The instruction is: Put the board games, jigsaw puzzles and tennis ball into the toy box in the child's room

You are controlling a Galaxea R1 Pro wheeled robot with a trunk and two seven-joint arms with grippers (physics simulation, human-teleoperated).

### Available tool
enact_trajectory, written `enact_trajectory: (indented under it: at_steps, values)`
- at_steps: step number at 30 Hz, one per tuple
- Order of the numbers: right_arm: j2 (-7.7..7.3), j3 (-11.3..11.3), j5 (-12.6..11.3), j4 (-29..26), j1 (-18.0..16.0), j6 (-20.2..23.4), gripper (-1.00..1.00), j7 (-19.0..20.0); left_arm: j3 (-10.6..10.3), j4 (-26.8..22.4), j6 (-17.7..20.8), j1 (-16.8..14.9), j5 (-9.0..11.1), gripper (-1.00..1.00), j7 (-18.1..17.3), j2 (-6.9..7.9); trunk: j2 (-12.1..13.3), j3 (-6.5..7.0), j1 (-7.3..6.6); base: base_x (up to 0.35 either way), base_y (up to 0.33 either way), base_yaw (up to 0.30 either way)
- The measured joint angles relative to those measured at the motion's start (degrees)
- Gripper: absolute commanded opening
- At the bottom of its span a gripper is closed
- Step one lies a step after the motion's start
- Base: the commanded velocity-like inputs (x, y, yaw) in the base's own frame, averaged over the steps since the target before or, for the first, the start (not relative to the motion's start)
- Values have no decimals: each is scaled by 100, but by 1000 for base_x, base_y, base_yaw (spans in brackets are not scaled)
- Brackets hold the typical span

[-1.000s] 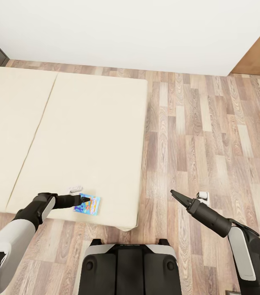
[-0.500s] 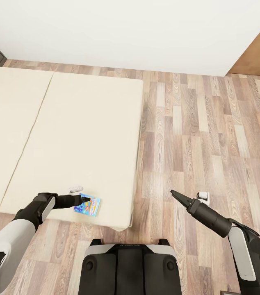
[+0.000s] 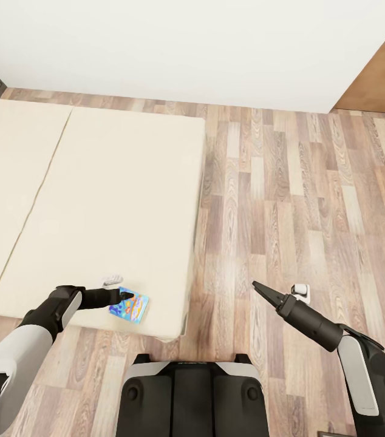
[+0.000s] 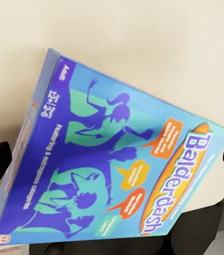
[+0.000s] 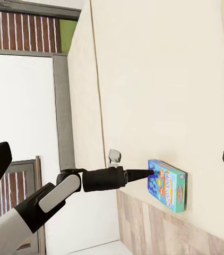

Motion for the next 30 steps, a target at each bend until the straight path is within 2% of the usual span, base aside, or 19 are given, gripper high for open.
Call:
enact_trajectory:
  at_steps: [8, 16, 30]
  values:
    - [0, 0, 0, 0, 0, 0, 100, 0, 0, 0, 1, 0, 0, 100, 1, 0, 0, 0, 0, 0, -18, 0]
    - [0, 0, 0, 0, 0, -1, 100, -1, -1, 1, 4, 0, 0, 100, 0, 0, 0, 0, 0, 0, -175, 0]
    - [1, 0, 0, 4, 0, 0, 100, -8, 0, 1, 7, 0, -1, 100, -1, 0, 0, 0, 0, 0, -38, 0]
